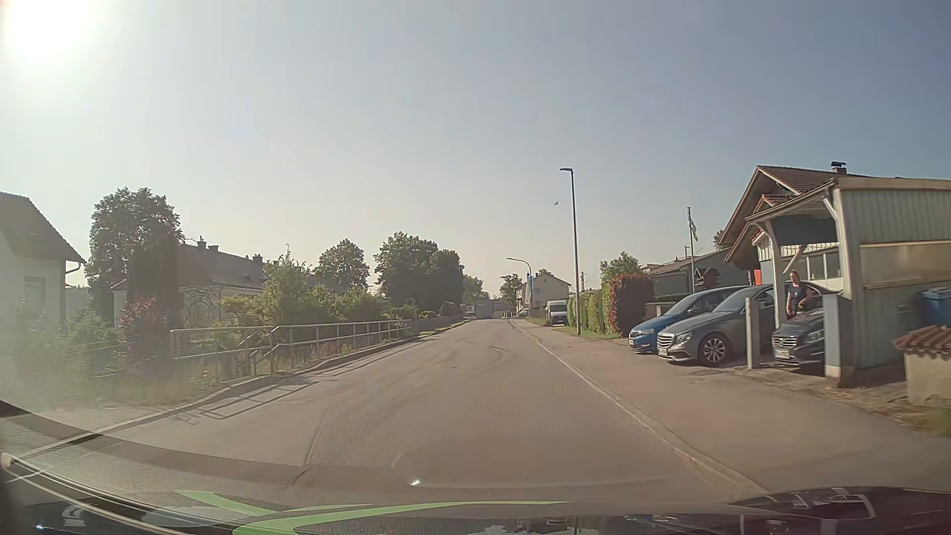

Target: Follow the waypoints while adhering to traffic rules and regulations

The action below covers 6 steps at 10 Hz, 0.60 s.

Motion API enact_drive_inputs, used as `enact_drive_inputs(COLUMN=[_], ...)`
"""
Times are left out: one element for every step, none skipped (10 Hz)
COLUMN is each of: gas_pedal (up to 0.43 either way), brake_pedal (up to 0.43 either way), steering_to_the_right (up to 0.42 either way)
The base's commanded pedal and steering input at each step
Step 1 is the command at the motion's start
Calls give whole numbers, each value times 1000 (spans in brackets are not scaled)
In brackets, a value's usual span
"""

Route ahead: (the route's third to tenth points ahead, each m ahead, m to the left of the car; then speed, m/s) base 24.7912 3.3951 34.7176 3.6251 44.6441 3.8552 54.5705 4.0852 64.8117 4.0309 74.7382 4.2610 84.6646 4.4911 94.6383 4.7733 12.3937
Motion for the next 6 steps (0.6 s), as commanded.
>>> enact_drive_inputs(gas_pedal=[87,87,87,87,87,87], brake_pedal=[0,0,0,0,0,0], steering_to_the_right=[1,1,1,1,1,1])
